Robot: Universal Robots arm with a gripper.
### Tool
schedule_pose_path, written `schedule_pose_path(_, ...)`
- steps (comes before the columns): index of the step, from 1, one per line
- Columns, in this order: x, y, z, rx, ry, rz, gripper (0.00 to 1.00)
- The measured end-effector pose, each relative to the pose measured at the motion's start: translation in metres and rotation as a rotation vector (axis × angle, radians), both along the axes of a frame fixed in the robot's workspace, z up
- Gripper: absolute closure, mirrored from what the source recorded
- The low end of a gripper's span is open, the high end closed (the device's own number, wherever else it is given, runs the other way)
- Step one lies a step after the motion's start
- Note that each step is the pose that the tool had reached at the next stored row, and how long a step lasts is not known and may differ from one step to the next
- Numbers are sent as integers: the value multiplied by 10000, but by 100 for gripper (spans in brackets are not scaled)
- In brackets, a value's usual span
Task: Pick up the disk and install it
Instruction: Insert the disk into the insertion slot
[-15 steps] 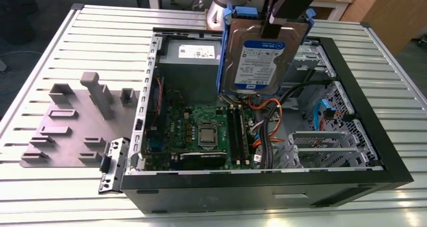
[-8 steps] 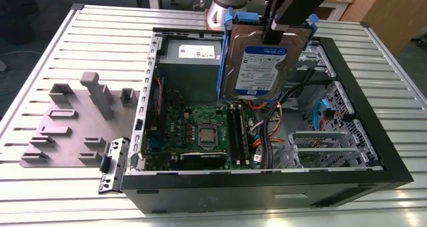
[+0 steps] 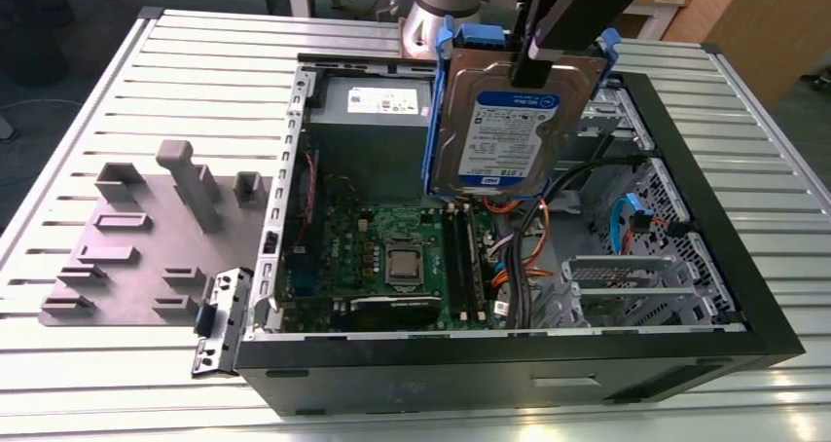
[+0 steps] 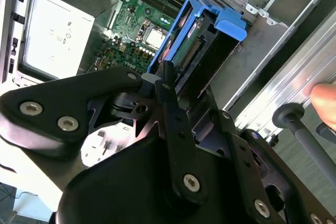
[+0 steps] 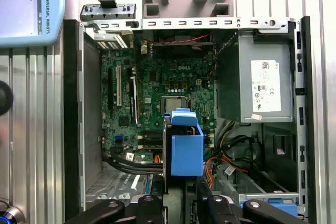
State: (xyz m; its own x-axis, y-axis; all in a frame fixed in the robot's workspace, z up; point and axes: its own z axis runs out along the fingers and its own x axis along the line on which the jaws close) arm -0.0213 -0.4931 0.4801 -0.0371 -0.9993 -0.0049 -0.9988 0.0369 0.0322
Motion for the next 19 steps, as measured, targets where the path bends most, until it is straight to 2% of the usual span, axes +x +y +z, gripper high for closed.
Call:
schedule_pose_path(10, 0, -26, 0, 0, 0, 1, 65)
schedule_pose_path(16, 0, -76, 0, 0, 0, 1, 65)
schedule_pose_path(19, 0, -119, -1, 0, 0, 0, 65)
